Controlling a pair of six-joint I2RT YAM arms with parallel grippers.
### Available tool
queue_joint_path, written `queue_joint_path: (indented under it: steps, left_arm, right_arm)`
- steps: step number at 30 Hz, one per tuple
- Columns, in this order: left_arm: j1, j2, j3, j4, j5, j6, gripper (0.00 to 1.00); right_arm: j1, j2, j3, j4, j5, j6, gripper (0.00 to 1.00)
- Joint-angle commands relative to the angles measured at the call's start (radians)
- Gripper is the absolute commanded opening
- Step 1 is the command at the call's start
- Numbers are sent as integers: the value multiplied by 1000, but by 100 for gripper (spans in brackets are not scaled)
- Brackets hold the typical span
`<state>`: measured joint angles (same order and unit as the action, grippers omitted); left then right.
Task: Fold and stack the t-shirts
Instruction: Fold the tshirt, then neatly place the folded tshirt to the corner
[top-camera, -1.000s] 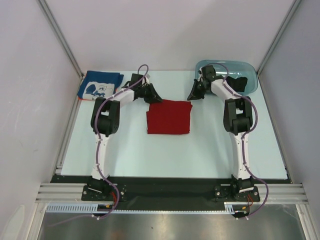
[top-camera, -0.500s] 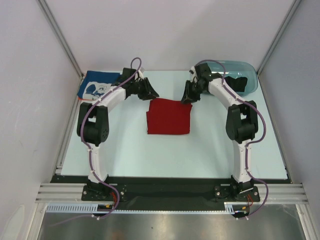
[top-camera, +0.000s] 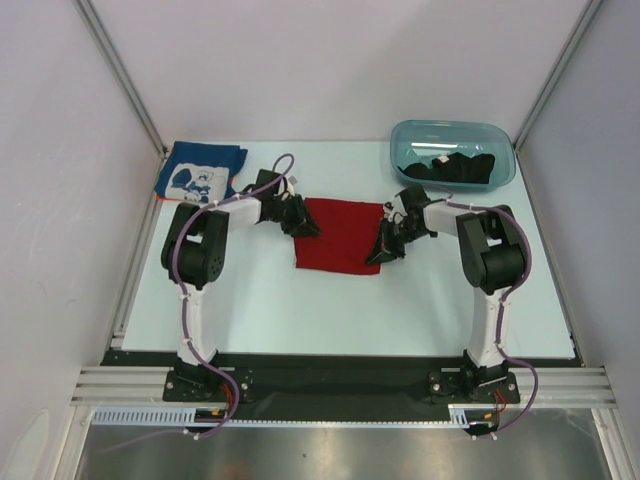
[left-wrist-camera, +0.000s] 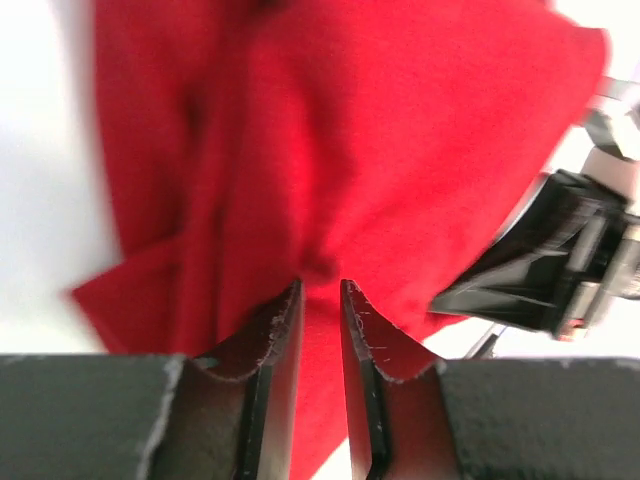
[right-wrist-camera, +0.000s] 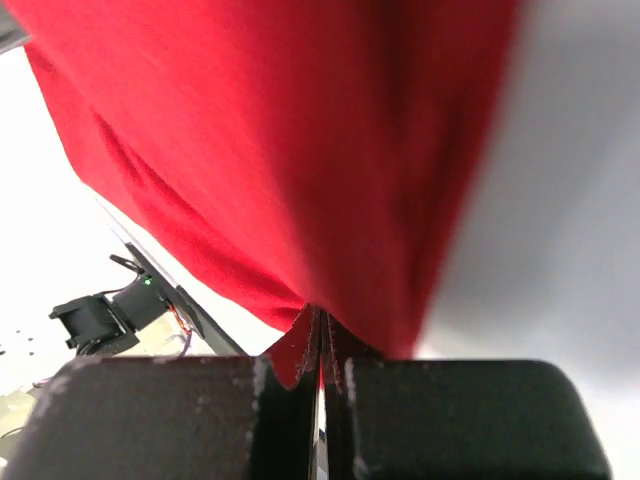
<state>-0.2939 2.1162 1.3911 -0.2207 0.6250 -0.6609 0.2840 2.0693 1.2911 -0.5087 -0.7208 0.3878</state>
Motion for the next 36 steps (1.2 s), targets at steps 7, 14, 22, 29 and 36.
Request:
queue_joint_path:
  steps: [7,14,22,29,36]
  left_arm:
    - [25,-105,-55,-97,-114,144,28]
    - [27,-315,-127,-222,-220,250,55]
    - [82,-378,-141,-257,-274,420,91]
    - [151,-264,-109,-178,-80,523,100]
    - [167,-298,-136,-69,-89,428,95]
  right_arm:
    - [-60,-159,-105,-6,87,-72,2]
    - [-54,-235,37,-177,202,-119,33]
    - [-54,-307,-10,-192,192,-124,48]
    - [-57,-333,-82,-165,146,-109,50]
    - [56,-296,80,-257,274,-181,74]
